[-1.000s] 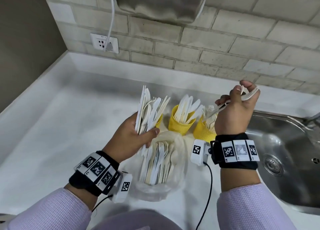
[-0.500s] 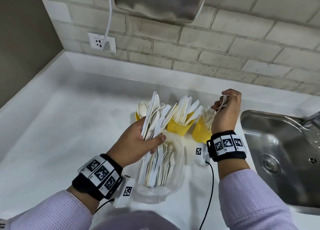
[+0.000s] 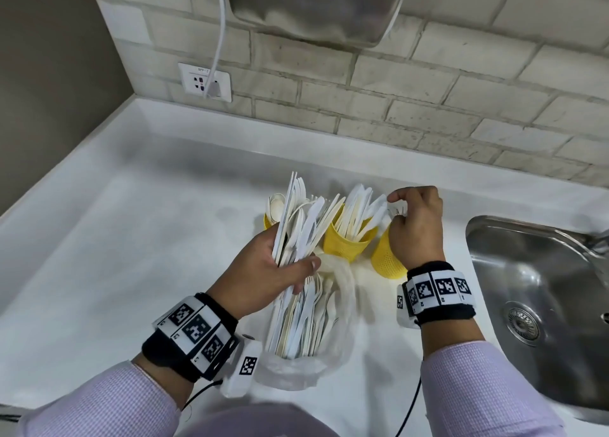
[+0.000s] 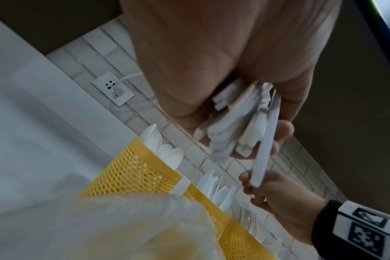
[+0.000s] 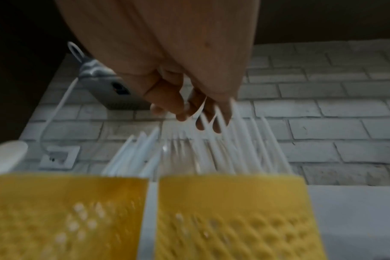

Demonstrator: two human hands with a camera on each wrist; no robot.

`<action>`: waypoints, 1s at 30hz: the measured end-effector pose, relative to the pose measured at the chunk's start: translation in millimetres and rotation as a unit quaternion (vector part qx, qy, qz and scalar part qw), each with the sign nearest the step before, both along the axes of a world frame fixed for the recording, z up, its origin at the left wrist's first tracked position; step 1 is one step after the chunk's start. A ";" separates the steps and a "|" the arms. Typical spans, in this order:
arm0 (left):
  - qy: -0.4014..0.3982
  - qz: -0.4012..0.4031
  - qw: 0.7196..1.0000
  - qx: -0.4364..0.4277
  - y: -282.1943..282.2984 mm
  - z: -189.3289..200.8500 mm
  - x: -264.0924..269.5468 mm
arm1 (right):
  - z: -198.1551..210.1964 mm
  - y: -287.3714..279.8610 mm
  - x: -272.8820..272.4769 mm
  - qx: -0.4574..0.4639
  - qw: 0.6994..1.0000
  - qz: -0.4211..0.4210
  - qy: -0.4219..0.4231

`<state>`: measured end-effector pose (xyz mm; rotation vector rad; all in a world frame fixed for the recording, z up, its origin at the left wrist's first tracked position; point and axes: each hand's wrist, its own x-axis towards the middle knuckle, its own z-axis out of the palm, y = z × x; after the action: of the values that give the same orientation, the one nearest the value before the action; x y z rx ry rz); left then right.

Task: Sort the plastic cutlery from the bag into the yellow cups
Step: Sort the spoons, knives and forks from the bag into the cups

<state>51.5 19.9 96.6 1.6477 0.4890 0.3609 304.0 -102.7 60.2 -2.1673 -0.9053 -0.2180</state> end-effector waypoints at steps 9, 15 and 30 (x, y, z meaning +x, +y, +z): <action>-0.048 -0.015 0.997 -0.061 0.1 3.3 -1.1 | 58.0 5.0 -85.8 0.155 0.914 0.239 0.288; -0.045 -0.013 0.996 -0.069 -0.4 4.6 -3.5 | 56.6 13.0 -105.9 0.225 0.874 0.244 0.355; -0.047 -0.052 0.994 -0.085 0.5 0.0 -6.4 | 68.9 17.9 -103.7 0.285 0.814 0.247 0.441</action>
<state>45.1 20.4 96.5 1.4770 0.3514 0.3092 200.3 -84.8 129.1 -1.1729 -0.6743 0.6561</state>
